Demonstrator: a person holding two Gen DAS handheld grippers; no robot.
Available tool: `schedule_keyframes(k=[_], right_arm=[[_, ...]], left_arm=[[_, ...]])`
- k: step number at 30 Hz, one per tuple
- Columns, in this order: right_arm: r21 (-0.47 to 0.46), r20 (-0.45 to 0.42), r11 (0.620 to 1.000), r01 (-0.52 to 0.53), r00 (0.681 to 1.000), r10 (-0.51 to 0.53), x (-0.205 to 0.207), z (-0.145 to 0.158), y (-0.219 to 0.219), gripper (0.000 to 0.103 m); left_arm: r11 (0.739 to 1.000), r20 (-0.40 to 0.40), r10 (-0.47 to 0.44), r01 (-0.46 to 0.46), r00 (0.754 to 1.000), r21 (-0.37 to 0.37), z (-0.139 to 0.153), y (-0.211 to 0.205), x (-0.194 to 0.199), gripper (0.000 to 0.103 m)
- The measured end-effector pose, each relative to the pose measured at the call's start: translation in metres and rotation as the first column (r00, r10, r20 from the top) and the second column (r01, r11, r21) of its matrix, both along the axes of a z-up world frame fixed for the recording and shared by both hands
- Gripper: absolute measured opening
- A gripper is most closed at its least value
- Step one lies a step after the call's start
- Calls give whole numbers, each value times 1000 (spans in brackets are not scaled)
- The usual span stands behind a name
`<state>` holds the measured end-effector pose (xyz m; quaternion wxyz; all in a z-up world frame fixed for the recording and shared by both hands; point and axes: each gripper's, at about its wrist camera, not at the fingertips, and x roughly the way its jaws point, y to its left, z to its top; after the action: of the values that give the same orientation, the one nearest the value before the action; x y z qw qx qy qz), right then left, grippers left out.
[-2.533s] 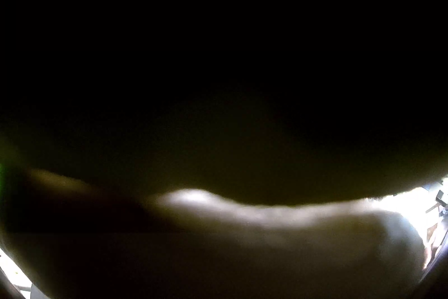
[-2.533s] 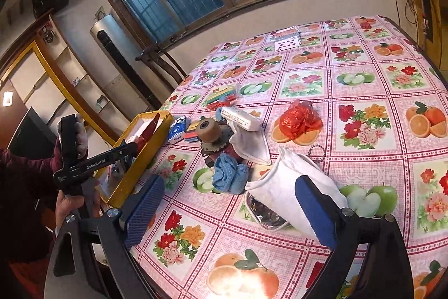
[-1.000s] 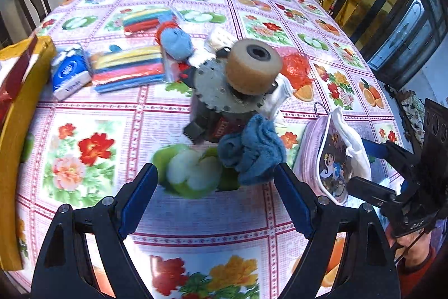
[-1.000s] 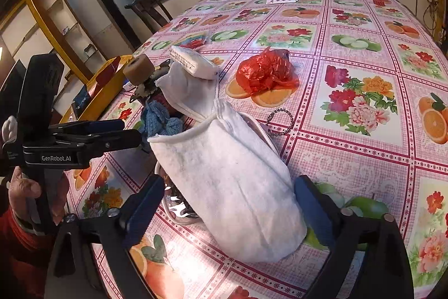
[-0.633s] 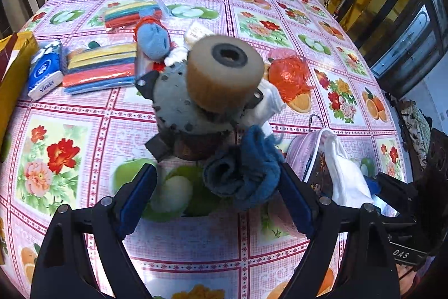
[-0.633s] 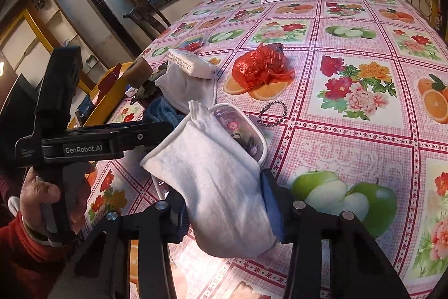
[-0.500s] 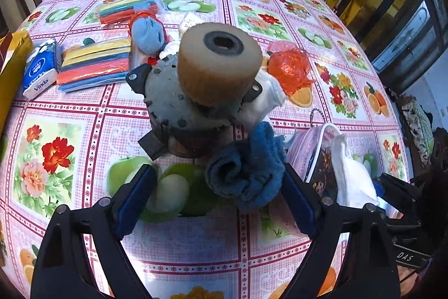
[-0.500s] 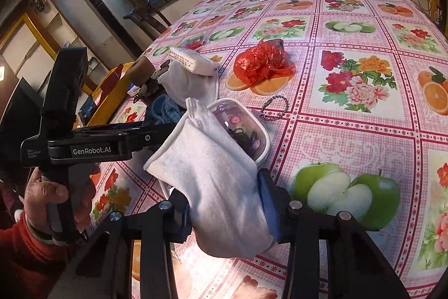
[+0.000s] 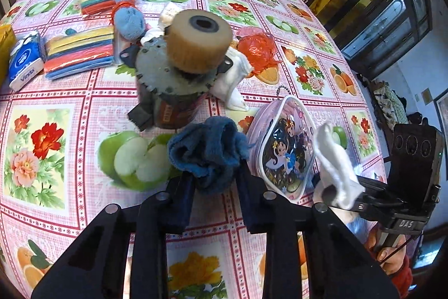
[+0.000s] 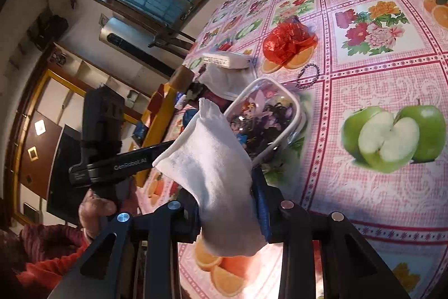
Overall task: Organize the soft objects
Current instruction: 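Grasp the white cloth bag with the right gripper while the left grasps the blue towel, then carry the white cloth bag and blue towel into the yellow box and release both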
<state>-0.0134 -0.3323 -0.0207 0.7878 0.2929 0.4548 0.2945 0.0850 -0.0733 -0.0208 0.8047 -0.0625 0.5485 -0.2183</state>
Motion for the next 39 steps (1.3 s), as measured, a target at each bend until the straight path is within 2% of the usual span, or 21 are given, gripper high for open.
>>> schedule_keyframes(k=[7,12,15,18,22,24,27,29,32,33,34,35,36,37,39], right_arm=[[72,36,997,-23,999,21,-2,27,20,33],[92,79,986,-136,988,129,14,49,80,36],[99,93,973,-207,976,198,31,58,125,35],[89,96,960,-264,962,256,57,62,181,35],[88,72,943,-321,946,315,99,60,258,35],[63,58,939,-337,941,333,117,57,297,35],[15,35,938,-345,938,344,143,49,351,35],[-28,32,940,-341,939,341,155,43,381,35],[-94,45,942,-321,944,326,164,38,405,36],[-116,47,941,-318,945,325,165,37,411,43],[-131,47,940,-314,946,322,165,35,414,55],[-143,49,939,-312,945,322,164,35,416,62],[-152,57,939,-309,946,320,162,36,417,71],[-162,70,940,-300,947,314,159,39,415,75],[-189,114,942,-278,946,302,151,50,411,76]], left_arm=[[1000,44,13,-12,999,-17,18,23,-19,24],[998,125,66,-65,990,-5,46,69,-34,24],[990,192,132,-140,973,30,66,112,-40,24],[967,235,223,-245,946,66,78,164,-38,24],[922,262,333,-371,906,110,81,227,-30,24],[892,286,384,-433,878,133,80,254,-25,24],[856,287,446,-498,848,142,73,287,-18,24],[827,293,473,-533,831,178,66,302,-13,24],[807,282,499,-558,819,192,54,318,-9,27],[805,277,508,-564,815,184,50,322,-9,33],[802,274,514,-569,813,181,47,325,-8,38],[798,276,516,-572,811,188,45,326,-8,53],[793,282,520,-578,806,191,44,327,-9,73],[789,288,526,-585,800,187,44,328,-10,81],[784,298,532,-594,793,182,45,327,-12,84]])
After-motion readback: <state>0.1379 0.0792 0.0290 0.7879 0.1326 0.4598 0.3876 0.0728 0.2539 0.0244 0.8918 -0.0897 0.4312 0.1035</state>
